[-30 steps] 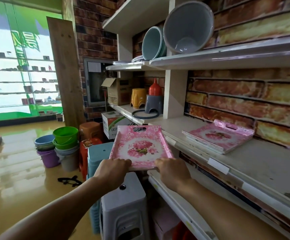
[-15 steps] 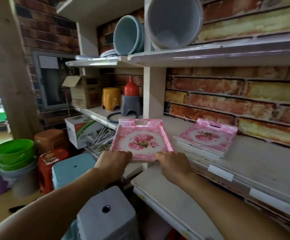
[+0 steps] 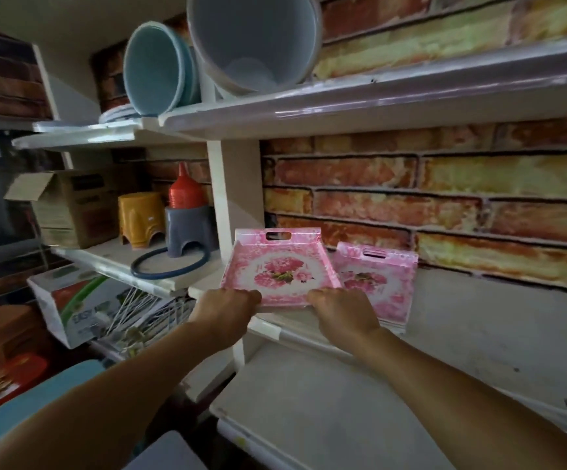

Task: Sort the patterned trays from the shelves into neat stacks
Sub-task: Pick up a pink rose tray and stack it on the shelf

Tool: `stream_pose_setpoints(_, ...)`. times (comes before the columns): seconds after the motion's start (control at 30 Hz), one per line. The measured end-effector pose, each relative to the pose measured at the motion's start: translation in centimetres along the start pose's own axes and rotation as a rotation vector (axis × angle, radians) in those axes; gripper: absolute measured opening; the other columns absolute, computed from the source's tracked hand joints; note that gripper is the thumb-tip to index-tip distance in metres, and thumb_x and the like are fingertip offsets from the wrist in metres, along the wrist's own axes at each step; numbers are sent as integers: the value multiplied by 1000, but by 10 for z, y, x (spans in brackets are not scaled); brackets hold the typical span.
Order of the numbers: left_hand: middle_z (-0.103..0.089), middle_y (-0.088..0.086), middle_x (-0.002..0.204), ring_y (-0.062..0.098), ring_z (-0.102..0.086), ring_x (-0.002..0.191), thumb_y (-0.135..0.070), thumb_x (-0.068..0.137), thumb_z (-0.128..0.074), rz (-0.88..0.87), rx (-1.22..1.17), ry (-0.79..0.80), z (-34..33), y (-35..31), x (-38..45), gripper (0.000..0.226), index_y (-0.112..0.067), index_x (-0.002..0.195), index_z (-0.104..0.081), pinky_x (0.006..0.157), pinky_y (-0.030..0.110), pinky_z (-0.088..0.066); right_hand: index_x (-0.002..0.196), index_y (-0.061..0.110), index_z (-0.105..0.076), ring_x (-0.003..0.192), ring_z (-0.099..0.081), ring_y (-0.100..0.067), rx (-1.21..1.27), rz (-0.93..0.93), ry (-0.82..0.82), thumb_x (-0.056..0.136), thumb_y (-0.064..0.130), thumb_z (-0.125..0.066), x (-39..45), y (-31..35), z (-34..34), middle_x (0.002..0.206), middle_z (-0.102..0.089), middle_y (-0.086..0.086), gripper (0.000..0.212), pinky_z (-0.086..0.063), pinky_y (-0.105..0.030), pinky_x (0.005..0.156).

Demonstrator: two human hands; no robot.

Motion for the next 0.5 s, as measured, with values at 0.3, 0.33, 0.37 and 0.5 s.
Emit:
stream_pose_setpoints(0.3,-62,-1,104,20,-57,80,-27,99,-41,-134,1,-18,-18,-37,79,21,-28,118,-50,65,29,-41,97,20,-61,78,-64,-24,-150,-154,64,89,8,-55,2,-62,-12,86,-66,0,16,-36,-29,58)
stream_pose_setpoints(0.33,-63,-1,105,21,-59,82,-26,99,-41,-153,3,-20,-20,-39,86,22,-27,118,-50,66,30,-41,97,20,-60,77,-64,-24,-164,-169,70,89,9,-55,2,-66,-13,86,-66,0,15,-35,-29,57)
stream_pose_setpoints(0.37,-63,0,106,22,-61,86,-23,98,-41,-174,5,-22,-22,-42,93,23,-27,119,-50,67,31,-41,97,20,-60,77,-63,-24,-175,-186,76,90,8,-54,1,-70,-13,86,-66,-1,15,-35,-29,58)
stream_pose_setpoints(0.5,-64,2,110,26,-63,92,-22,96,-40,-260,-35,-33,-33,-50,118,26,-28,120,-49,72,34,-47,96,17,-58,71,-58,-26,-194,-261,129,83,0,-48,-1,-81,-14,86,-65,-3,23,-35,-28,61)
Point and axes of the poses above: each hand's wrist, its own x-axis towards the middle knuckle, its own z-axis out of the back of the hand, y = z × x, the point moved 2 cm from there along x, towards the middle knuckle
